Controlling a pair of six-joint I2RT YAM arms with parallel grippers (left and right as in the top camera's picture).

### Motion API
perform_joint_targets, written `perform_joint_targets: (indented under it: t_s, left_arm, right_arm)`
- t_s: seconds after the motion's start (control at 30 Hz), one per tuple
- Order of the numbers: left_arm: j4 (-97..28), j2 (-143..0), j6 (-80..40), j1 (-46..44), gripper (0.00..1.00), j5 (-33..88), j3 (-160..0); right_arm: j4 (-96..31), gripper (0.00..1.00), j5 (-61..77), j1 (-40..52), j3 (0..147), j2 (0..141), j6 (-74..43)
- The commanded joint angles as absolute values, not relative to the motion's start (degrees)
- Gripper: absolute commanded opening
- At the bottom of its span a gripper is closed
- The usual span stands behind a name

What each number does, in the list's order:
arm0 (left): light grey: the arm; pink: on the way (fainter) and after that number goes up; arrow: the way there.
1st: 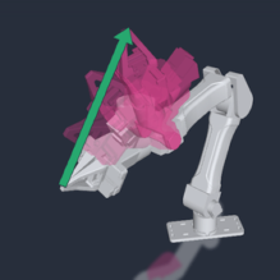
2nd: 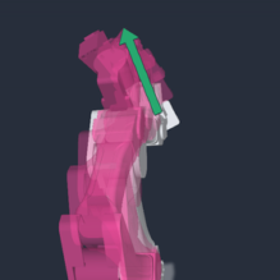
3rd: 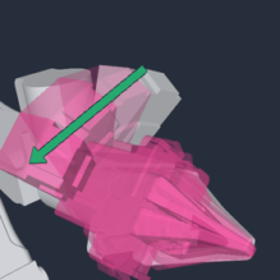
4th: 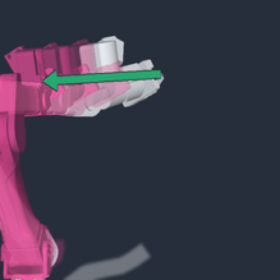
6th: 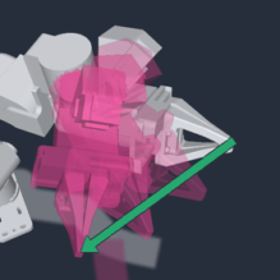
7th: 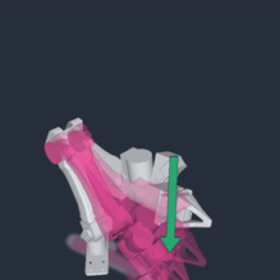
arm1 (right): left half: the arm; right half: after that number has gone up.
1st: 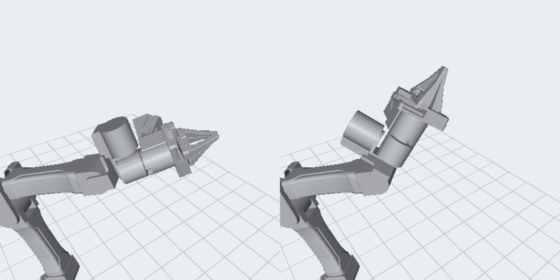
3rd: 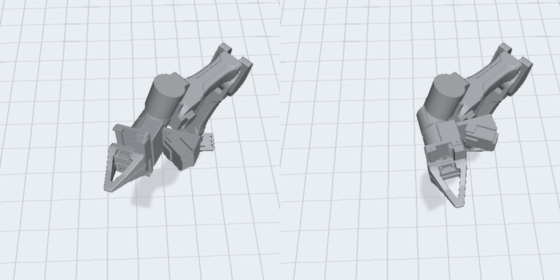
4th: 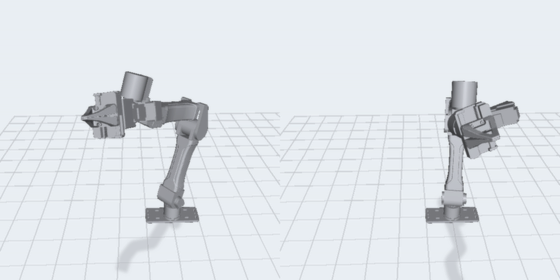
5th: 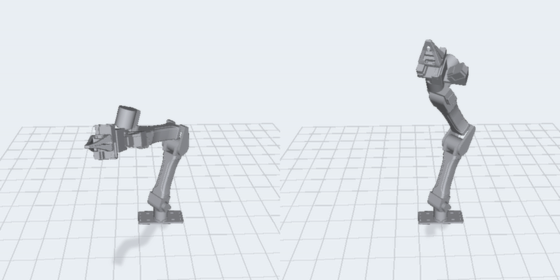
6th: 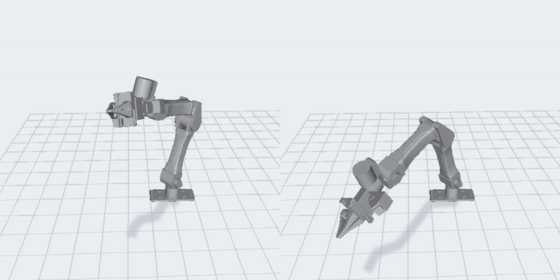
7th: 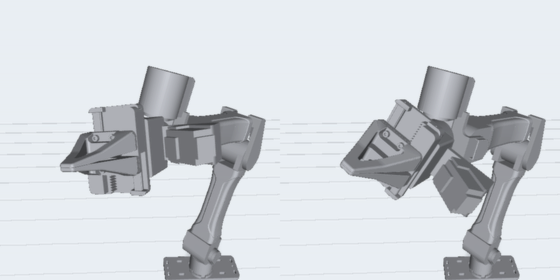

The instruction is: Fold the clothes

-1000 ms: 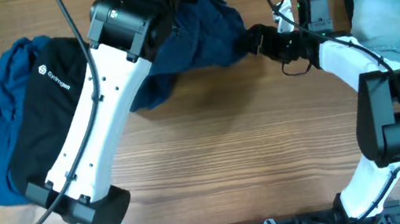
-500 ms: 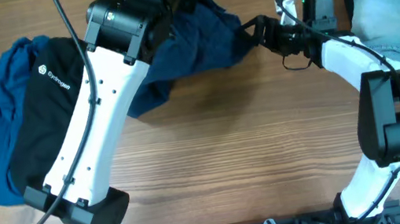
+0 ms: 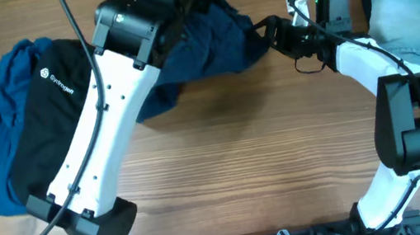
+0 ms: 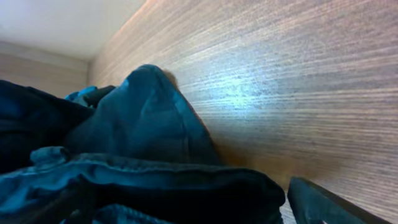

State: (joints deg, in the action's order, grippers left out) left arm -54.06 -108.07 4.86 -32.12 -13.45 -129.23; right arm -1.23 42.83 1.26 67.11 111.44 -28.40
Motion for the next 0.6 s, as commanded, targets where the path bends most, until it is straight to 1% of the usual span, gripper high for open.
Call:
perform_joint_targets:
  t_s: [0.0, 0.07, 0.1, 0.13, 0.2, 0.23, 0.3, 0.43, 0.57]
  left_arm:
    - [-50.9, -104.3, 5.5, -32.8, 0.04, -13.1, -129.4]
    - [-49.1, -103.5, 5.5, -32.8, 0.04, -13.1, -129.4]
    - [-48.3, -103.0, 5.5, -32.7, 0.04, -13.1, -129.4]
    - [-47.5, -102.6, 5.5, -32.7, 0.04, -13.2, -129.4]
    - [-46.1, -101.8, 5.5, -32.7, 0.04, -14.5, -129.4]
    - [-45.5, -101.4, 5.5, -32.7, 0.04, -15.9, -129.4]
    - [-44.5, -101.0, 5.5, -32.7, 0.04, -18.6, -129.4]
    - [-44.9, -100.8, 5.6, -32.4, 0.04, -19.7, -129.4]
    - [-47.0, -100.8, 5.5, -32.4, 0.04, -20.3, -129.4]
  right_arm:
    - [-3.2, 0.89, 41.8, 1.8, 67.4, 113.9, -26.5]
    - [-4.0, 0.77, 41.8, 1.8, 67.4, 114.7, -26.5]
    - [-4.4, 0.63, 42.1, 1.8, 67.4, 114.9, -26.5]
    - [-4.8, 0.56, 42.0, 1.8, 67.4, 114.9, -26.4]
    - [-5.0, 0.31, 42.5, 1.8, 67.4, 114.8, -25.8]
    - [-5.0, 0.21, 43.1, 1.8, 67.4, 114.8, -25.7]
    - [-5.5, 0.05, 43.6, 1.6, 67.4, 114.8, -25.7]
    - [-5.5, 0.04, 45.4, 0.8, 67.4, 114.2, -26.1]
    - [-4.4, 0.05, 47.5, -2.0, 68.7, 111.5, -25.7]
